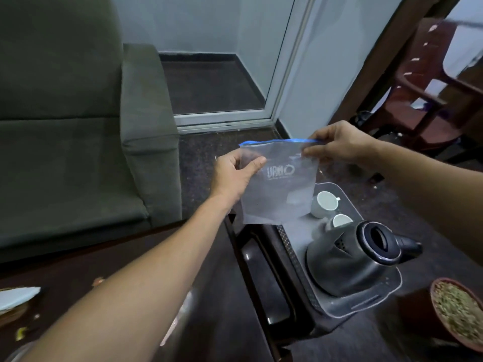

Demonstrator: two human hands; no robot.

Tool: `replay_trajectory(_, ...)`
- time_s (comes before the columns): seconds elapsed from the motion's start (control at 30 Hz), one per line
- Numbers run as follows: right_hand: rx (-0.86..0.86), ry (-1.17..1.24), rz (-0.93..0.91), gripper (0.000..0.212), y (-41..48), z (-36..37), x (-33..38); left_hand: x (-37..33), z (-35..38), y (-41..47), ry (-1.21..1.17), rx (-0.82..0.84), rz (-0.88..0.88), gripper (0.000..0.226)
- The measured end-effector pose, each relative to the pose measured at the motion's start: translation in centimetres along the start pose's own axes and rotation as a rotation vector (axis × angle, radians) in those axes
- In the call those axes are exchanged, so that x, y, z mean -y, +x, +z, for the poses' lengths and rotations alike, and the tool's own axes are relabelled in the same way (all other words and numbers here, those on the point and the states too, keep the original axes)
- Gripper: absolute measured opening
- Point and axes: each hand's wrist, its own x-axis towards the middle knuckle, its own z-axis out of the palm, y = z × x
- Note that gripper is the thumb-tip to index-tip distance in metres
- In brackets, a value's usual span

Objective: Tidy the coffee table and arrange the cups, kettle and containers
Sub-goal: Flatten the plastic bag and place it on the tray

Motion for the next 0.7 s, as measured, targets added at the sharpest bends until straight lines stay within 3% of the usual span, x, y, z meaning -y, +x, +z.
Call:
replay_trajectory(0.17,-0.025,-0.107,-0.035,0.013,3.4,-2.9,-7.2,3.1,6.7,1.8,0.028,-0.035,-0.006,0.008)
replay_trajectory(0.27,-0.010,0.016,-0.013,0.034,4.9,-3.2,-10.9,4.8,9.4,2.6,0.031,-0.043,-0.030,0.017)
replay_trajectory(0.37,0.034,0.045,0.126,0.050,5.8,-3.5,-14.9,6.6,11.3,3.3,0.046,-0.055,-0.063,0.018)
replay_trajectory(0.47,0.182,-0.373,0.226,0.067,5.8,-2.6,-18.6,7.9,12.3,3.7,0.073,-0.084,-0.059,0.017)
replay_trajectory(0.53,0.283,-0.623,0.181,0.083,5.5,-1.2,-20.1,8.5,12.9,3.9,0.106,-0.103,-0.036,0.018)
replay_trajectory(0.7,0.349,-0.839,0.020,0.100,5.6,1.6,-22.2,8.6,14.1,4.4,0.137,-0.159,0.011,0.010)
